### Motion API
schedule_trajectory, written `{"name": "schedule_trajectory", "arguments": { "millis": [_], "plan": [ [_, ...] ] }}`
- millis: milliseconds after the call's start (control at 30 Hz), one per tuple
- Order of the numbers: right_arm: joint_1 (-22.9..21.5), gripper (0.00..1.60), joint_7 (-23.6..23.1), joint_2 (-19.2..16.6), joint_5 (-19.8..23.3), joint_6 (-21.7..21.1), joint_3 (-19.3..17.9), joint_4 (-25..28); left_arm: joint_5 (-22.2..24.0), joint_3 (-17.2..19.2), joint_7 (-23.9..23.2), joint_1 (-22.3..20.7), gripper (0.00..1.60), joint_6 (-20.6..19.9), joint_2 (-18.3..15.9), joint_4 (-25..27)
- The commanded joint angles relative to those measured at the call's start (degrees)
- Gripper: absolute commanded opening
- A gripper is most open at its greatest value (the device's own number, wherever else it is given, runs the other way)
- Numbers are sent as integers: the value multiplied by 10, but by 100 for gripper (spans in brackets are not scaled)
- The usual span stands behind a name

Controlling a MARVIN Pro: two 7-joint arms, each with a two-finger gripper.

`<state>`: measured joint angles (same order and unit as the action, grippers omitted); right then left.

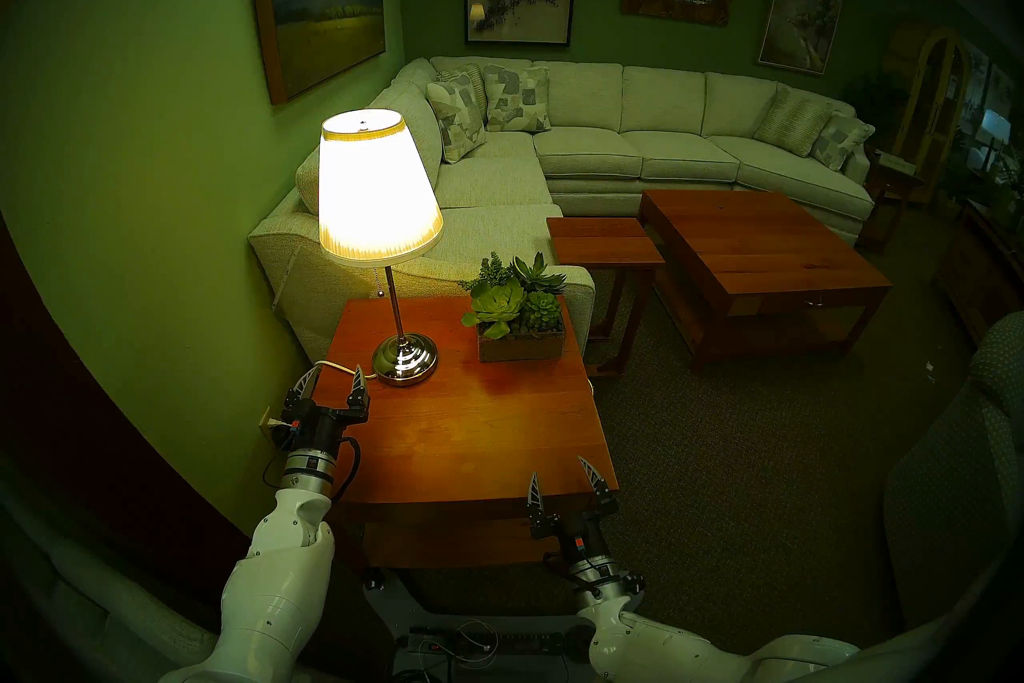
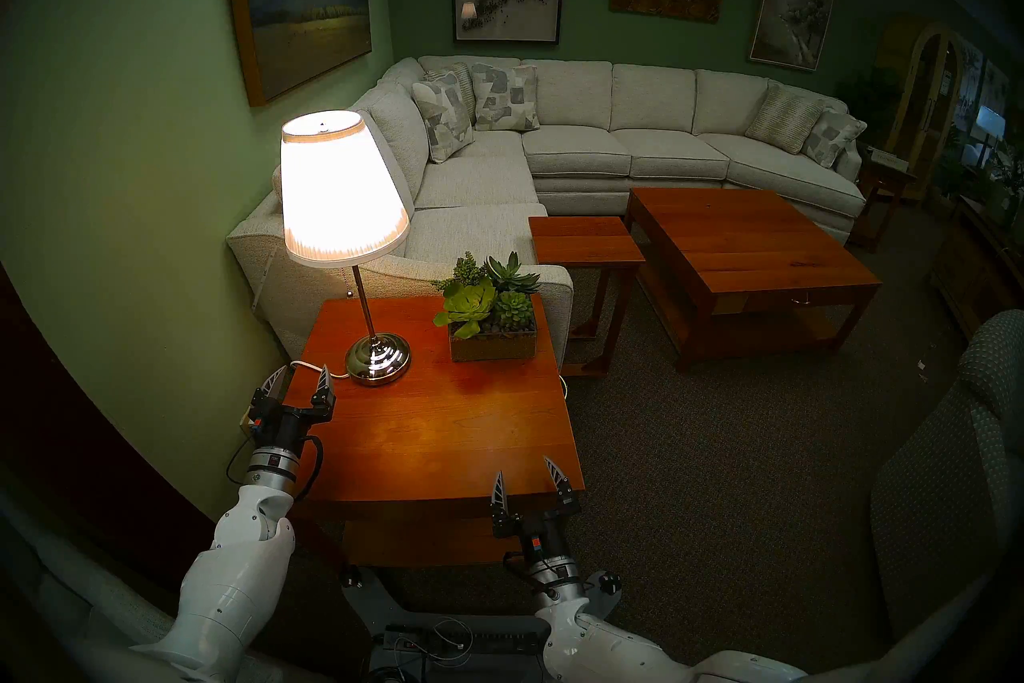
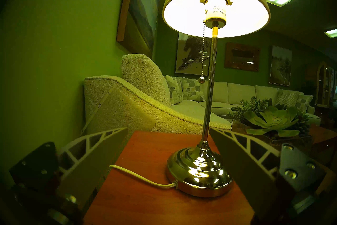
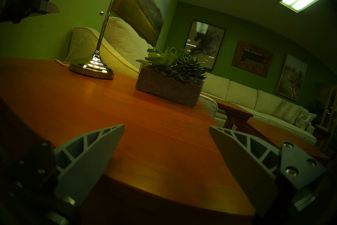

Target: Pull on string to turn on lamp

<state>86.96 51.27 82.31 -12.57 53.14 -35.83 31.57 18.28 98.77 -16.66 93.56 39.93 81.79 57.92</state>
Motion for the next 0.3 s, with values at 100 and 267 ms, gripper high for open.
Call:
{"name": "schedule_trajectory", "arguments": {
  "millis": [100,267],
  "plan": [
    [0,160,1,0,0,0,0,0,3,1,-5,-19,160,10,-4,12],
    [0,160,1,0,0,-1,0,0,4,1,-6,-19,160,10,-4,12]
  ]
}}
